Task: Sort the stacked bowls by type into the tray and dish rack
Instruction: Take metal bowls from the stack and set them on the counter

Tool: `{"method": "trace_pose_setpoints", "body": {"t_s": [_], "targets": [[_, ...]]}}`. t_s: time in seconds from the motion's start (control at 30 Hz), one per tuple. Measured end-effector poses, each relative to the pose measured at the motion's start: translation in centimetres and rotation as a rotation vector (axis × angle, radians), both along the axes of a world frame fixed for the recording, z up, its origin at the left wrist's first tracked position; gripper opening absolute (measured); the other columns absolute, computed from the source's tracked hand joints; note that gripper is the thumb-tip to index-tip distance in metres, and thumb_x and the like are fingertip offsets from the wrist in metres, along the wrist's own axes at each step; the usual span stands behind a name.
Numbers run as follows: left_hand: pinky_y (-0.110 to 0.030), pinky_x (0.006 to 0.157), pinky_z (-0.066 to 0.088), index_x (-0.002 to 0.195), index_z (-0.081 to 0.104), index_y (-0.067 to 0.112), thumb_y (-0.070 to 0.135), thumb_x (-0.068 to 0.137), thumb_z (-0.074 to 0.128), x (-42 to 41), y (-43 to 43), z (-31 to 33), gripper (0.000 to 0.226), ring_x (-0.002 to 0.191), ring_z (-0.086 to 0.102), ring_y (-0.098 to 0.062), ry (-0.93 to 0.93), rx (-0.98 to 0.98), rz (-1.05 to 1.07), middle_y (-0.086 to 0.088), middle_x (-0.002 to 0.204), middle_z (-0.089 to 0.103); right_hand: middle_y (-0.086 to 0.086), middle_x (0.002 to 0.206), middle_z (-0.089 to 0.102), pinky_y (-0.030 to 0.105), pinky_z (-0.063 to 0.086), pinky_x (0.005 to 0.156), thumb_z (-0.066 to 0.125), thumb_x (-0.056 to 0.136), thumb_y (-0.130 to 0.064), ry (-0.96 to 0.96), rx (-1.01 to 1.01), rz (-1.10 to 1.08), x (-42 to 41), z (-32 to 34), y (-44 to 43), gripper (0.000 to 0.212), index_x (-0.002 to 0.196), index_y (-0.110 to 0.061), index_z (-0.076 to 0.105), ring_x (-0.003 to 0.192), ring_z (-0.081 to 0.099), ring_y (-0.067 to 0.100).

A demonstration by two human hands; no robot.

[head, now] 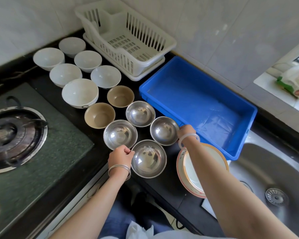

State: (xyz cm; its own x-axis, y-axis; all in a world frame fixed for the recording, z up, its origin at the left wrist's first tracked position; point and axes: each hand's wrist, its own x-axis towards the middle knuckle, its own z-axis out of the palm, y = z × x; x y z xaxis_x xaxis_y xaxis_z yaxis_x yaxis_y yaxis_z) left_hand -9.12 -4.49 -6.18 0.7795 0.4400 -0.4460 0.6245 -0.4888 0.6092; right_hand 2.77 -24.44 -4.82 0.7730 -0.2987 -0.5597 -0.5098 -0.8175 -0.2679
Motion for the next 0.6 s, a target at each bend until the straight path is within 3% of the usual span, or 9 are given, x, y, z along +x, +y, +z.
{"method": "trace_pose_setpoints", "body": {"t_s": [0.13,0.33,0.43,0.5,0.6], "targets": [[-0.027,0.062,0.045,0.078,0.063,0.012,0.018,0.083,0.063,-0.2,0.0,0.2,0.008,0.073,0.061,-0.02,-0.01,-0.002,-0.003,-0.002,0.076,0.068,0.007,0.063,0.046,0.027,0.029,0.046,0.041,0.088,-0.007,-0.009,0.069,-0.093,-0.1,0.5,0.1,0.018,0.071,-0.008,0.047,0.053,0.041,0.02],[-0.027,0.066,0.047,0.091,0.066,0.014,0.015,0.085,0.058,-0.1,0.5,1.1,0.01,0.078,0.061,-0.018,-0.032,0.002,-0.049,-0.001,0.087,0.072,0.007,0.066,0.047,0.025,0.028,0.047,0.041,0.085,-0.011,-0.133,0.056,-0.028,-1.2,2.2,-0.3,0.021,0.065,-0.009,0.047,0.054,0.039,0.021],[-0.025,0.065,0.045,0.095,0.065,0.014,0.015,0.086,0.056,0.6,0.2,2.2,0.013,0.077,0.059,-0.015,-0.08,0.005,-0.087,0.0,0.092,0.071,0.013,0.074,0.056,0.029,0.036,0.053,0.037,0.089,-0.011,-0.298,0.004,0.022,-2.9,3.6,-1.4,0.025,0.076,-0.007,0.058,0.066,0.048,0.032],[-0.022,0.06,0.042,0.096,0.065,0.014,0.015,0.086,0.055,1.4,-0.5,3.0,0.014,0.077,0.058,-0.014,-0.119,-0.023,-0.118,0.0,0.094,0.071,0.018,0.089,0.065,0.035,0.046,0.065,0.038,0.093,-0.012,-0.4,-0.034,0.001,-4.5,4.2,-2.8,0.027,0.094,-0.007,0.064,0.082,0.058,0.039],[-0.019,0.062,0.042,0.098,0.066,0.016,0.018,0.087,0.057,2.5,-2.9,4.0,0.015,0.079,0.058,-0.011,-0.148,-0.11,-0.194,0.0,0.097,0.071,0.016,0.108,0.067,0.029,0.04,0.07,0.043,0.095,-0.016,-0.508,-0.055,-0.101,-7.5,4.2,-5.8,0.029,0.116,-0.013,0.062,0.099,0.061,0.034]]}}
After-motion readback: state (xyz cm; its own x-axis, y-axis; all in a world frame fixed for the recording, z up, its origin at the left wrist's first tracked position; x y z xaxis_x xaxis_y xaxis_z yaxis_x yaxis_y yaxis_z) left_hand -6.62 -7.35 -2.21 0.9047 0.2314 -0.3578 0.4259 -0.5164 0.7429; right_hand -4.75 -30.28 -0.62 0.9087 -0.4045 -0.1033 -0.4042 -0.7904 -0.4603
